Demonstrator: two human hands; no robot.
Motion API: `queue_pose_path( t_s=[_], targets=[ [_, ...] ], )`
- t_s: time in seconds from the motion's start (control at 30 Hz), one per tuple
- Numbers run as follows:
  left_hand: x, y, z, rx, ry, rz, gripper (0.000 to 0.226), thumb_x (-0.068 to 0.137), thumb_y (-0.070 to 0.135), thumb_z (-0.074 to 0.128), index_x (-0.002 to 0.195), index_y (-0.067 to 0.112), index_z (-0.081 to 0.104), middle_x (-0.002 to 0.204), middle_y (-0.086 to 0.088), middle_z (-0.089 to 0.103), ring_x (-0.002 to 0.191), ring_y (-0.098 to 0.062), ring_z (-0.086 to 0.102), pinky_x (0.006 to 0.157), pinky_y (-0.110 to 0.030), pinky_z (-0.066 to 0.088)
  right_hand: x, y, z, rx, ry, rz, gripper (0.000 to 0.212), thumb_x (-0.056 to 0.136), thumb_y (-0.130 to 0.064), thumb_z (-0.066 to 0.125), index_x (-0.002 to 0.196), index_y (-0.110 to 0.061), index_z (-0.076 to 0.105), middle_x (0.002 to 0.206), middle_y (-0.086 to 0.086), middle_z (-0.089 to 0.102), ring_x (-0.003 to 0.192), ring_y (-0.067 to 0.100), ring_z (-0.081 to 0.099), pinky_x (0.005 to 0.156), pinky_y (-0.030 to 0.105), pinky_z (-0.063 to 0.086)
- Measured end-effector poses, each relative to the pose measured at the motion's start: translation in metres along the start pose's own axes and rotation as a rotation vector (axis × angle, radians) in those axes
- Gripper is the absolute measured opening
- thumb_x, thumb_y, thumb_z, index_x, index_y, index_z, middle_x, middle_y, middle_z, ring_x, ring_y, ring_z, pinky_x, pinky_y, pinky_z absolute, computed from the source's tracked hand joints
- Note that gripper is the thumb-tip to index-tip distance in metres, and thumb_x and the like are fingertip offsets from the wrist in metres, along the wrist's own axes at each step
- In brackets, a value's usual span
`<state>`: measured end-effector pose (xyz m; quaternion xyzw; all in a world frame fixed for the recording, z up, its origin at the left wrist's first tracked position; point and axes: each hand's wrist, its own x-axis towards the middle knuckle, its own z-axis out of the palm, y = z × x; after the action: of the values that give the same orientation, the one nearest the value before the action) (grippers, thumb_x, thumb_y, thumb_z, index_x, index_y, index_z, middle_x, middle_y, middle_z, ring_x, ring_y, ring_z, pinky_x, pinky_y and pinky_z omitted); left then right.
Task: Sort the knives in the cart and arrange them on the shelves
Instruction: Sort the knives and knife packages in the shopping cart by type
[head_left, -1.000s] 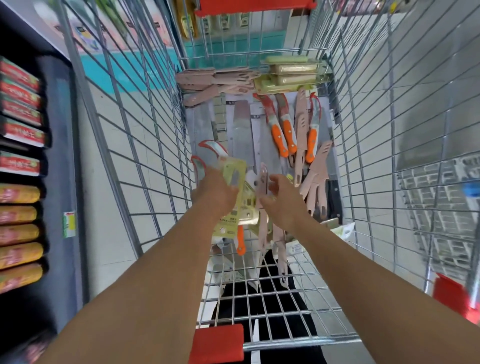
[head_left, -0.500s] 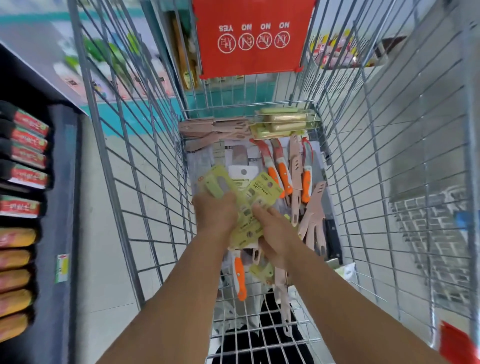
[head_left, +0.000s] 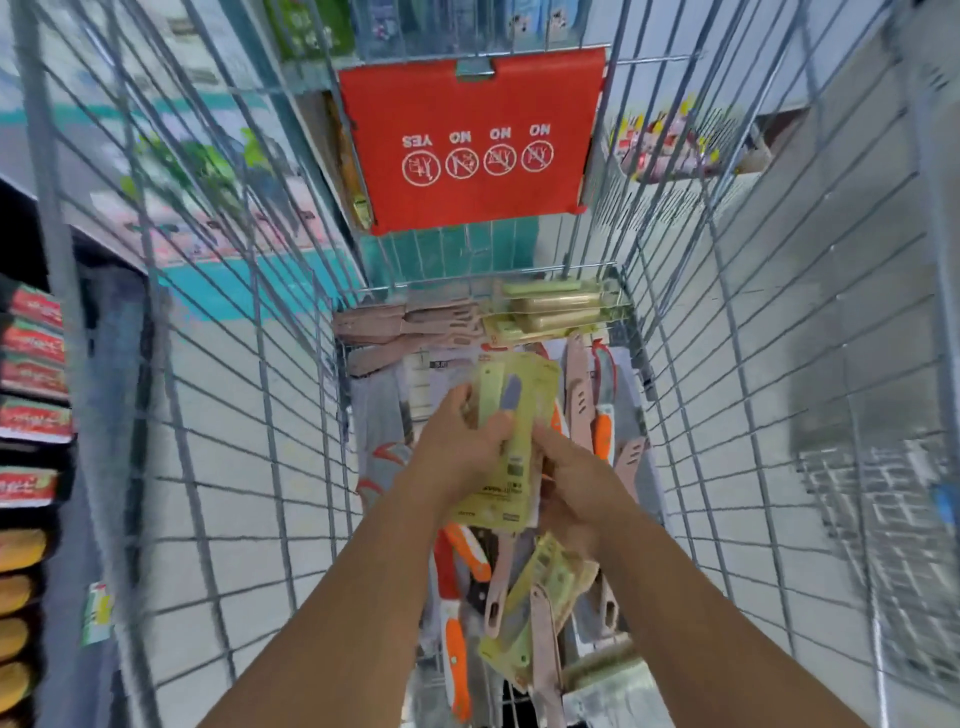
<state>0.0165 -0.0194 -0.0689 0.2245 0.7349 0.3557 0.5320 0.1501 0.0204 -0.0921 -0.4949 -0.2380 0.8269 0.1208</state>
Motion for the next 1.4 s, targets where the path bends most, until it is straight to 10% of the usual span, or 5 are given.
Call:
queue_pose_path(
  t_s=[0.17,0.53,0.73,1.1,1.4],
  targets=[
    [0.038,0.032,0.009,0.237,-0.037,0.038,0.060,0.094,0.035,0.051,0.148,0.025,0.028,0.142,0.003,0.045,0.123,-0.021,0.049,0.102,-0.038,0.042,0.027,-0.035,-0.005,-0.261,0.169,-0.073,0.035,0.095,-0.033,0.053,0.101,-0.001,0.066,0.103,0.030,0.064,0.088,0.035,0.063,0.083,0.056,0.053],
    [0.095,0.052,0.000,0.053,0.299,0.051,0.024,0.088,0.046,0.058,0.099,0.029,0.043,0.079,0.010,0.058,0.048,0.010,0.056,0.035,-0.008,0.034,0.110,-0.145,0.008,0.120,0.641,-0.282,0.013,0.093,-0.014,0.050,0.090,-0.004,0.058,0.101,0.019,0.065,0.100,0.031,0.064,0.091,0.047,0.051],
    [0.107,0.052,-0.002,0.216,0.288,0.129,0.041,0.086,0.047,0.054,0.110,0.015,0.062,0.103,-0.018,0.062,0.093,-0.035,0.060,0.070,-0.036,0.049,0.135,-0.155,0.003,-0.680,0.644,-0.232,0.018,0.096,-0.021,0.049,0.110,-0.009,0.054,0.096,0.005,0.063,0.089,0.022,0.059,0.079,0.030,0.048],
    [0.114,0.061,0.021,0.426,0.173,0.306,0.029,0.090,0.030,0.057,0.119,0.027,0.054,0.105,0.012,0.055,0.089,-0.004,0.047,0.071,-0.020,0.032,0.077,-0.108,-0.004,0.021,0.055,-0.065,0.024,0.093,-0.025,0.057,0.108,-0.007,0.065,0.091,0.007,0.068,0.069,0.012,0.064,0.063,0.025,0.053],
    [0.118,0.062,0.032,0.699,0.240,0.389,0.042,0.093,0.028,0.048,0.135,0.024,0.047,0.138,-0.003,0.042,0.131,-0.023,0.032,0.111,-0.039,0.022,0.096,-0.118,-0.020,0.279,0.425,-0.185,0.015,0.096,-0.010,0.052,0.083,-0.006,0.059,0.063,0.003,0.068,0.051,0.008,0.065,0.052,0.021,0.055]
  ],
)
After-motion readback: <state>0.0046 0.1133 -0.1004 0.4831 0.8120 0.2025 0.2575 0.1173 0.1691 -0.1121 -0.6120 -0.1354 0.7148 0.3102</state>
